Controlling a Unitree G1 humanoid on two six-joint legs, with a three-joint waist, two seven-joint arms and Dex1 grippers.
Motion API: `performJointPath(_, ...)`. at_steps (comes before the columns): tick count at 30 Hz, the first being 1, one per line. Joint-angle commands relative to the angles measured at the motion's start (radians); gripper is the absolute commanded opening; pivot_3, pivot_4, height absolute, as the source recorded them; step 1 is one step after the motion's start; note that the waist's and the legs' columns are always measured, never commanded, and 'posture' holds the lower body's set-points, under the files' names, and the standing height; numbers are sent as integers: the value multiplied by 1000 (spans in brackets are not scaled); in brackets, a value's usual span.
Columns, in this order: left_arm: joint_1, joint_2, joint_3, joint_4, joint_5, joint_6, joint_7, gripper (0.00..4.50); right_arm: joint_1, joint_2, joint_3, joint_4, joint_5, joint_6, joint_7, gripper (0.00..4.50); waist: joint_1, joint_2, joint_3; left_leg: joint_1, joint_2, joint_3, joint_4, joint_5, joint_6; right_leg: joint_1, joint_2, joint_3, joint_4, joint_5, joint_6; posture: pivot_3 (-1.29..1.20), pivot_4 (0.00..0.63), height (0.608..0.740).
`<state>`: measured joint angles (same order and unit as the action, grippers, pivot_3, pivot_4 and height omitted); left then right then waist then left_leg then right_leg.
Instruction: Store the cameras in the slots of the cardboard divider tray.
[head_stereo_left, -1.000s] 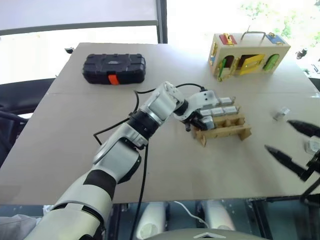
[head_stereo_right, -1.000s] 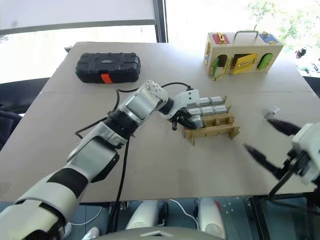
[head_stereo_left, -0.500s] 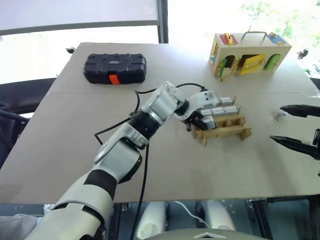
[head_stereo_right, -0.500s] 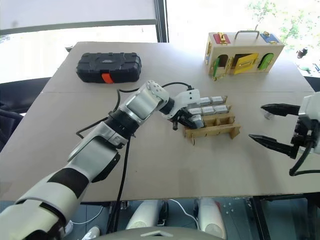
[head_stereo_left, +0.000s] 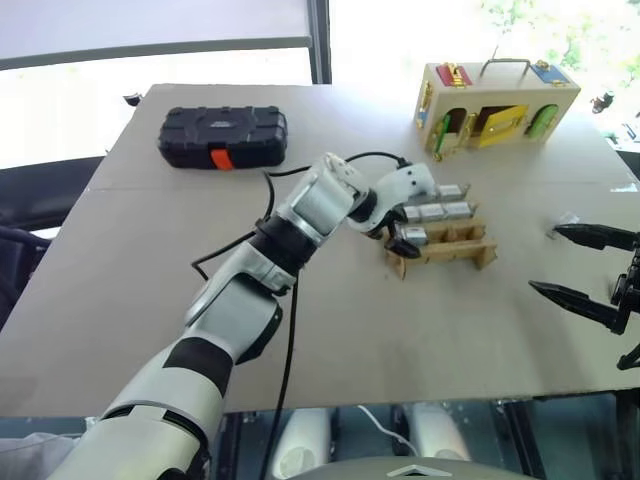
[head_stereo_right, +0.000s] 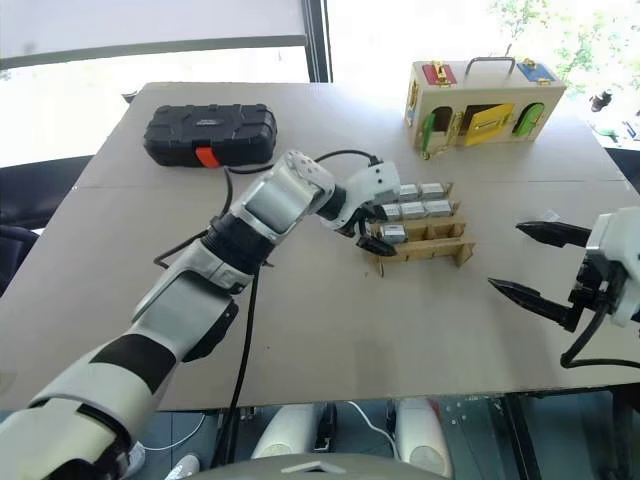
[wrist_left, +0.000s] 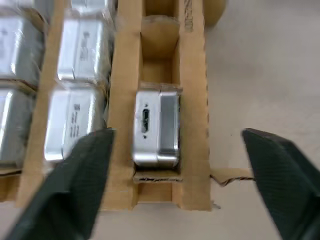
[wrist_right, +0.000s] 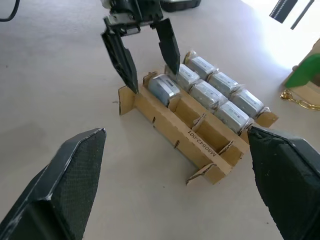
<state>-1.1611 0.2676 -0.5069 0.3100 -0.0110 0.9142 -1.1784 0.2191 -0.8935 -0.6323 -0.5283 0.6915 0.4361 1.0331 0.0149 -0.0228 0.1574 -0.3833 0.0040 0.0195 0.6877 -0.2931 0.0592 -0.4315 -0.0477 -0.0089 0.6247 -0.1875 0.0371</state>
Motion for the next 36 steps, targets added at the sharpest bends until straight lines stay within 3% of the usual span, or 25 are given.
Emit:
performJointPath(1,-1,26,73,-115,-49,69,24,4299,38,46,-54,-77,4,8,-74,4500,0,0,0,0,0,0,0,0,0,0,0,0,0,0,0,0,150,740)
performJointPath(5,54,-16,238,-123,-134,4,115,4299,32,87,-56,-79,-84,14,-223,4500,-1,0,0,1,0,2,0,0,0,0,-1,1,0,0,1,0,150,740)
performJointPath(8,178,-36,370,-163,-192,-237,166,4299,0,110,-62,-57,-169,90,-403,4500,0,0,0,2,0,3,1,0,0,0,-1,2,0,0,0,0,150,740)
performJointPath(11,263,-2,479,-186,-300,-155,156,4299,-42,133,-22,-56,-221,231,-569,4500,-2,1,0,3,0,3,0,0,0,0,-1,3,2,0,0,0,150,740)
performJointPath(17,508,103,519,-358,-329,-259,175,4407,-297,222,259,-14,-473,533,-978,4500,-10,5,-3,4,2,4,-1,3,-5,0,0,4,2,0,-2,0,150,740)
performJointPath(20,578,124,524,-438,-368,-238,183,4407,-455,333,261,90,-454,613,-1026,4500,-1,4,-3,2,1,5,0,3,-6,-1,-1,5,2,-1,-4,0,150,740)
performJointPath(24,670,118,526,-554,-393,-312,210,4407,-688,430,247,385,-523,576,-1155,4500,4,5,-3,1,-2,4,0,3,-6,-1,-3,3,1,0,-1,0,150,740)
performJointPath(35,790,170,565,-707,-532,-388,179,4407,-895,408,217,794,-538,466,-1152,4500,-11,5,-3,1,-2,3,-4,3,-5,-1,-4,2,0,1,-1,0,150,740)
performJointPath(36,797,180,566,-711,-540,-399,169,4500,-903,402,222,820,-540,449,-1142,3988,-13,5,-3,1,-2,3,-4,3,-5,-1,-4,2,1,1,-1,0,150,740)
